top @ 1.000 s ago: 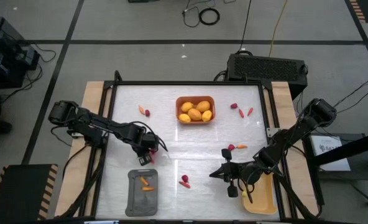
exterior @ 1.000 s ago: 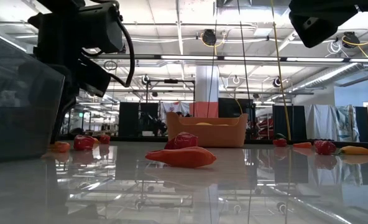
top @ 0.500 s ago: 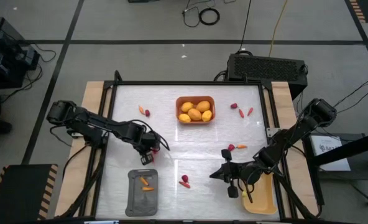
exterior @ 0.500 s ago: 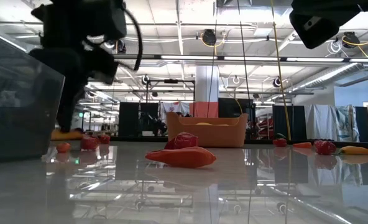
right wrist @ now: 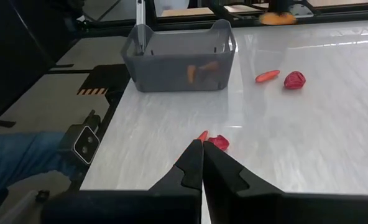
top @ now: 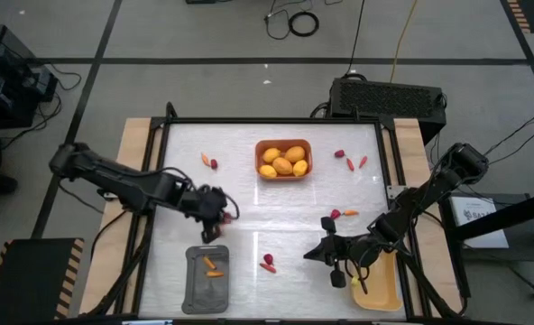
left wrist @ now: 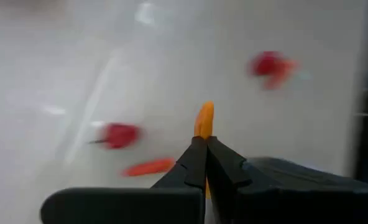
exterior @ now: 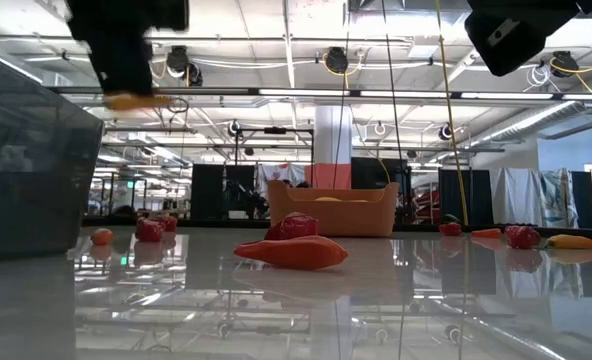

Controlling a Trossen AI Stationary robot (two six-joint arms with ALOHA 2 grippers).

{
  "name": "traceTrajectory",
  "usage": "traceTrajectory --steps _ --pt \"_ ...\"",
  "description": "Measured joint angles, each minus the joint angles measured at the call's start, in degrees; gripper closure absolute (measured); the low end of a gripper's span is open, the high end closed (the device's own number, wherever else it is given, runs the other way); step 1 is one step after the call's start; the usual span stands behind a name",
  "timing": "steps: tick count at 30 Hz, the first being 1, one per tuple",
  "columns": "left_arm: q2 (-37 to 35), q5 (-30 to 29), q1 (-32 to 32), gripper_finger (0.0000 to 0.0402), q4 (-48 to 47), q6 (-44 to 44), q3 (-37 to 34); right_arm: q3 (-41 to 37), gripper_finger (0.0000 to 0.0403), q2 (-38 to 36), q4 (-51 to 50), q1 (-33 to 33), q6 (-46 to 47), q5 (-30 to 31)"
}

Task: Sort produce into baskets
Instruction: Put the yellow chili pepper into the black bin

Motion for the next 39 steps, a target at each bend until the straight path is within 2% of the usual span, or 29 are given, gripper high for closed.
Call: traceTrajectory --steps 6,14,17,27,36,39 --pt "-0.09 0.27 -10.31 0.0393 7.81 -5.84 0.01 0.0 0.0403 0.0 0.0 -0.33 0.0 0.26" --pt "0.79 -8.76 -21.96 0.0393 10.32 -14.41 0.01 0.0 0.0403 0.0 0.15 -1.69 0.0 0.3" --pt "2.8 -9.51 -24.72 0.0393 10.3 -15.93 -0.01 0.0 0.0403 0.0 0.13 -1.95 0.0 0.28" --pt "9.69 -9.39 -26.2 0.0393 9.99 -18.08 -0.04 0.0 0.0403 0.0 0.13 -1.95 0.35 0.28" --pt "10.06 -8.97 -26.16 0.0392 9.6 -18.06 -0.06 0.0 0.0403 0.0 0.09 -1.99 1.49 0.26" --pt "10.06 -8.82 -26.16 0.0375 8.68 -18.08 -0.06 0.0 0.0403 0.0 0.09 -2.03 1.49 0.28"
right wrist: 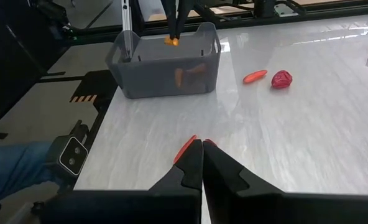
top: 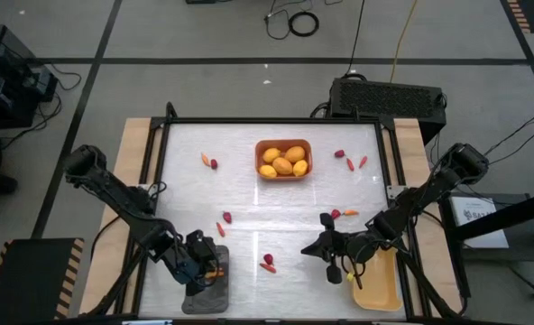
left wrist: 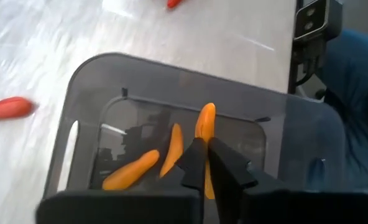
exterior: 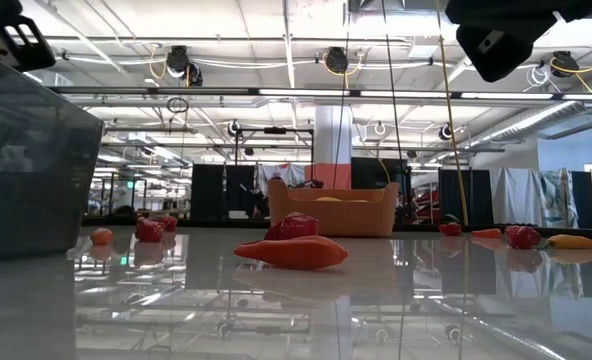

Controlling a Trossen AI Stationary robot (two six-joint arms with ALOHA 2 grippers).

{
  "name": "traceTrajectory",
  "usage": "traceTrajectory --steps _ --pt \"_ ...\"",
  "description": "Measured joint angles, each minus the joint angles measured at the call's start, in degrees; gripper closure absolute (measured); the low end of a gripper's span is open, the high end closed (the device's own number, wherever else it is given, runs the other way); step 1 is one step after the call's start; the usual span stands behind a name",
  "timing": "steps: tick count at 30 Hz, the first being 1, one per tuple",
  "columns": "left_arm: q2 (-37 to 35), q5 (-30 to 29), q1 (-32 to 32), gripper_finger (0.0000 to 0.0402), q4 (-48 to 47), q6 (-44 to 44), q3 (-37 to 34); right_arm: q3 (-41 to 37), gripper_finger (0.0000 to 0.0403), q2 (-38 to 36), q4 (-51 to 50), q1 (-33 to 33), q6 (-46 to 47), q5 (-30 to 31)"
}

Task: Sort produce into baskets
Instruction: Put the yellow chili pepper into the black bin

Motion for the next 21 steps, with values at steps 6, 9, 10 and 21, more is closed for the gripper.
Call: traceTrajectory --steps 6,9,10,21 --pt "0.0 0.06 0.57 0.0296 -1.78 0.02 0.0 0.0 0.0403 0.0 -0.06 0.0 -0.1 0.0" --pt "0.0 0.06 1.75 0.0262 -0.63 0.1 0.0 0.0 0.0403 -0.37 -0.56 -0.57 -0.04 -0.12" --pt "0.0 -0.12 2.15 0.0255 -0.34 0.47 0.0 0.0 0.0403 -0.94 -1.37 -0.89 -0.02 -0.18" --pt "0.0 -31.97 2.85 0.024 11.13 14.13 0.0 7.16 0.0403 -15.96 -43.55 -10.59 12.89 -0.31"
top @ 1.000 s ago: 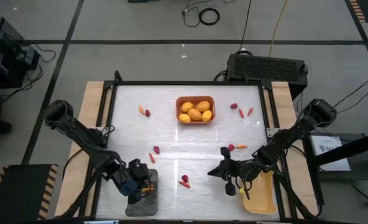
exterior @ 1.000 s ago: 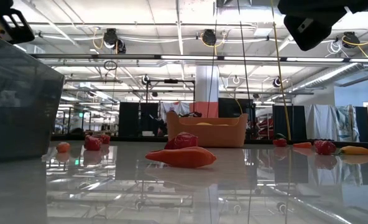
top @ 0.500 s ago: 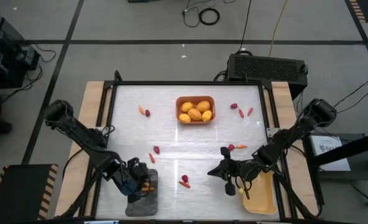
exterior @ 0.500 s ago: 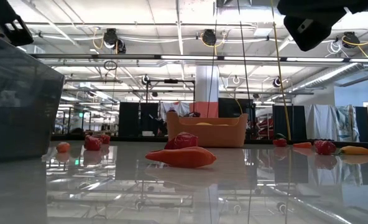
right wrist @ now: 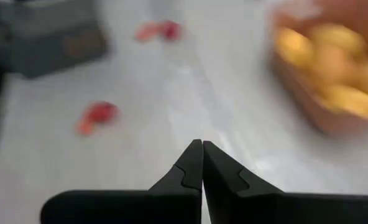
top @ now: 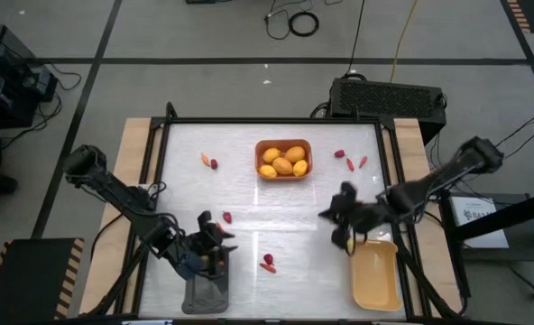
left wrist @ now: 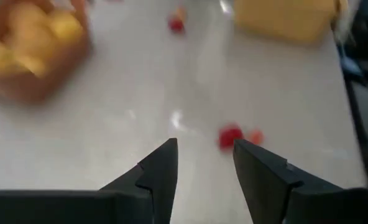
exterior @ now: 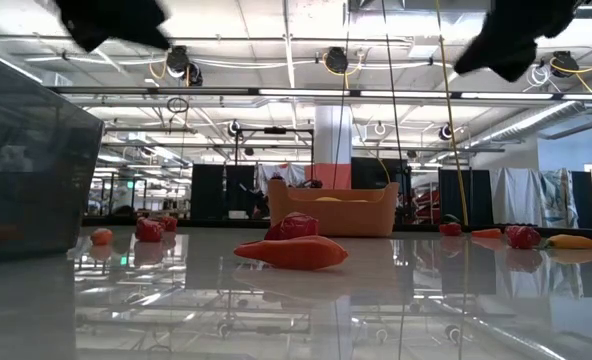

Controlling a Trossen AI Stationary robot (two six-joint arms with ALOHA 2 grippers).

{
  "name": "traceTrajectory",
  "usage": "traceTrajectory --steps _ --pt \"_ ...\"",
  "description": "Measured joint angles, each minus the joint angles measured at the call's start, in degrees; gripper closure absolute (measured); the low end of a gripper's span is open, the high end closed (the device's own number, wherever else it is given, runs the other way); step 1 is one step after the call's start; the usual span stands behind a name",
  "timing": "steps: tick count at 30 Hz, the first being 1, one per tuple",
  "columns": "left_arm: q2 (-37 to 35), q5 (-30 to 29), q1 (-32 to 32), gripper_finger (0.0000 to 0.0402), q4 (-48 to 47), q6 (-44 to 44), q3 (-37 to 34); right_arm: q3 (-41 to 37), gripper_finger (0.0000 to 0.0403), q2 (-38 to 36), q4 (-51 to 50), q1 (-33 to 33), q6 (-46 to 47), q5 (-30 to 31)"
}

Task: Sort produce into baskets
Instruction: Put the yellow chili pepper into the black bin

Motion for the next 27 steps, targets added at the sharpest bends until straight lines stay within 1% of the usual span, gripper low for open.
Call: traceTrajectory --steps 3,5,8,10,11,13,17,19,23,27 --pt "0.94 -5.94 2.15 0.024 5.6 3.84 0.0 2.1 0.0403 -3.65 -14.19 -4.72 5.14 -0.01" --pt "2.18 -8.46 3.44 0.024 9.07 7.92 -0.02 2.35 0.0402 -5.73 -21.59 -8.42 7.72 -0.75" --pt "4.26 -8.98 4.82 0.024 15.75 15.22 -0.02 2.35 0.0389 -7.64 -30.26 -14.04 9.01 -7.96" --pt "5.46 -8.95 5.53 0.024 18.47 19.8 -0.04 2.35 0.0371 -8.11 -33.36 -16.95 7.34 -13.75" --pt "5.99 -8.96 5.87 0.024 20.05 21.68 -0.04 2.35 0.036 -8.13 -34.57 -18.06 5.51 -16.37" --pt "6.41 -8.82 6.29 0.024 22.25 25.43 -0.04 2.35 0.0335 -8.1 -35.69 -19.71 1.25 -19.3" --pt "6.37 -6.1 7.36 0.024 25.25 28.52 -0.04 2.35 0.0283 -6.48 -36.11 -21.2 -6.19 -22.35" --pt "6.4 -5.94 7.61 0.024 26.65 30.82 -0.04 2.35 0.0259 -4.9 -36.1 -21.76 -8.77 -23.92" --pt "6.36 -5.7 8.16 0.024 25.77 31.5 -0.14 2.33 0.0219 0.17 -35.97 -23.01 -12.79 -24.2" --pt "6.36 -5.47 8.14 0.024 23.84 31.12 -0.24 2.33 0.0192 5.0 -35.27 -23.16 -17.9 -23.96"
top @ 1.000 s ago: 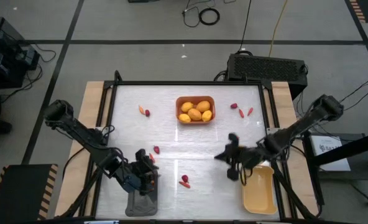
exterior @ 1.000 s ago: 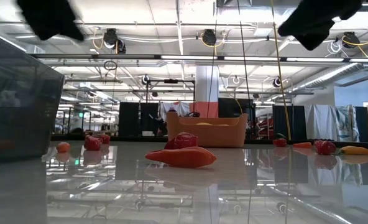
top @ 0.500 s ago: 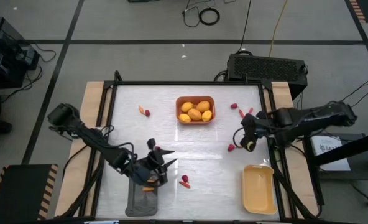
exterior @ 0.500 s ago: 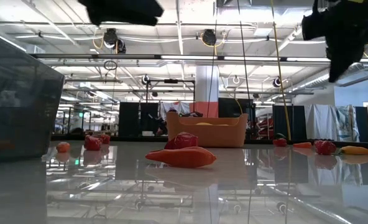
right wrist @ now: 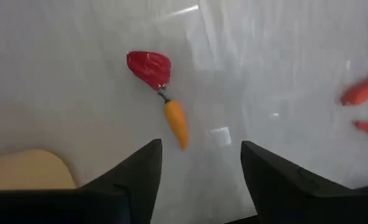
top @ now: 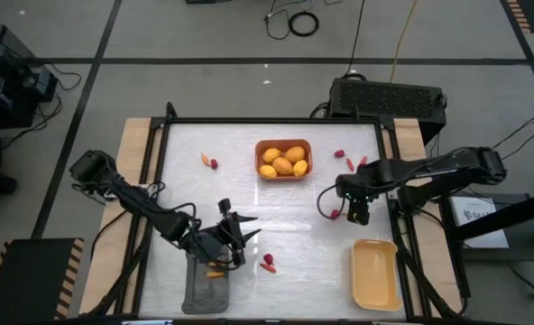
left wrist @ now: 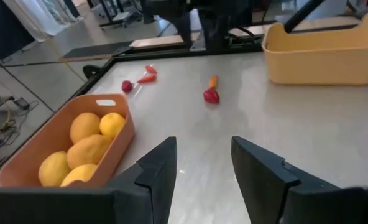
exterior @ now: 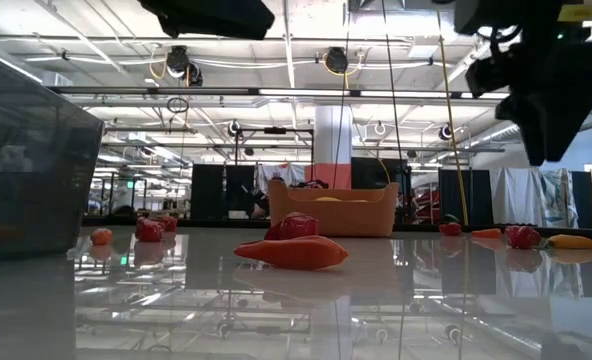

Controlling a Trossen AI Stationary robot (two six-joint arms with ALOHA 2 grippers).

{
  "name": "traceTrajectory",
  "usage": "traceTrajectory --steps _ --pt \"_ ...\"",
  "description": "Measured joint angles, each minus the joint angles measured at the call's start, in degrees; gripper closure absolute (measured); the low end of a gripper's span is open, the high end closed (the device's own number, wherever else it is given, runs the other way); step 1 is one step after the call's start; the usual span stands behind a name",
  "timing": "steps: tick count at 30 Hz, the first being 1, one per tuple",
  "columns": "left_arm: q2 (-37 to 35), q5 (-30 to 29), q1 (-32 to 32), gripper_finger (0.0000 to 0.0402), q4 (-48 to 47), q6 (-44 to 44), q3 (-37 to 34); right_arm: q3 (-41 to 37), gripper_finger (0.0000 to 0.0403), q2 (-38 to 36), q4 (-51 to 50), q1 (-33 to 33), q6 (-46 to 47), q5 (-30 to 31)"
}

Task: Sort produce into baskets
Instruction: Put the yellow chili pepper into the black bin

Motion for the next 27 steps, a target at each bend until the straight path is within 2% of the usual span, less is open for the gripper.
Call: traceTrajectory --steps 6,16,27 --pt "0.0 1.54 0.07 0.024 -0.85 0.05 0.0 -1.03 0.0179 3.85 4.16 0.02 -2.96 0.23" --pt "0.0 1.54 0.02 0.024 -2.2 -0.01 -0.02 -10.39 0.0192 5.16 11.31 0.04 -4.94 0.23" --pt "0.0 1.54 0.17 0.024 -2.17 -0.04 -0.02 -12.16 0.0193 6.65 14.05 2.54 -0.87 -0.11"
